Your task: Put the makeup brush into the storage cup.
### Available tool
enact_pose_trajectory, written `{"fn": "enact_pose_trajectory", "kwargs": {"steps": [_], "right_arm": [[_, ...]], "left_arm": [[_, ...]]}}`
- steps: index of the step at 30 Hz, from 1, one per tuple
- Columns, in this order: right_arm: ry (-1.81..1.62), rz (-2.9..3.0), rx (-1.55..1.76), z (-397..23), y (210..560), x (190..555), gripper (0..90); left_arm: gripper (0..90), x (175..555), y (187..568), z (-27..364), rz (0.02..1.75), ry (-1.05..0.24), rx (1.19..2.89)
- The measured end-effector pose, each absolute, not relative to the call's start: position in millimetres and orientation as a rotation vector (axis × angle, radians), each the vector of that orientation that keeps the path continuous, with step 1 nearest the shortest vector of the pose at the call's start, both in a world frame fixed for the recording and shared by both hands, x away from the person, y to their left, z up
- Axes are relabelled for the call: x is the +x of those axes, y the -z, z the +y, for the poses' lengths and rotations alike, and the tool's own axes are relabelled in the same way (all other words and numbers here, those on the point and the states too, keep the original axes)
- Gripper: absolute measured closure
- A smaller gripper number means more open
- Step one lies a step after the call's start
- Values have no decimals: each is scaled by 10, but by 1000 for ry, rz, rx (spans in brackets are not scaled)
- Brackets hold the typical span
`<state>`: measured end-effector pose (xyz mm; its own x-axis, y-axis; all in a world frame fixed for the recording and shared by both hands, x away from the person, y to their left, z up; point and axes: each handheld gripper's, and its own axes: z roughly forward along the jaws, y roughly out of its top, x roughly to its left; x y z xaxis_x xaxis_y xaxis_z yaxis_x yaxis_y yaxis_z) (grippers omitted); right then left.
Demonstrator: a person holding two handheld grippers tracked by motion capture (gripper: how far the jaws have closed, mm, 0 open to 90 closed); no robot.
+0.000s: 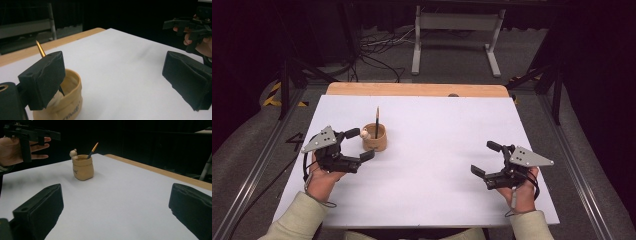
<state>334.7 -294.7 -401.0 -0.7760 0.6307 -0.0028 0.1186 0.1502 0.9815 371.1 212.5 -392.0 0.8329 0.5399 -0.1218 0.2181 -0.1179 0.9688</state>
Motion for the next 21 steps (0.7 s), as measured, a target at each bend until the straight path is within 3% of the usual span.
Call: {"fn": "enact_pose_trajectory", "kwargs": {"steps": [21], "right_arm": [[-1687,2039,702,-2913,4181,3296,0]], "left_arm": [[29,3567,4322,2254,649,-259,1723]]}}
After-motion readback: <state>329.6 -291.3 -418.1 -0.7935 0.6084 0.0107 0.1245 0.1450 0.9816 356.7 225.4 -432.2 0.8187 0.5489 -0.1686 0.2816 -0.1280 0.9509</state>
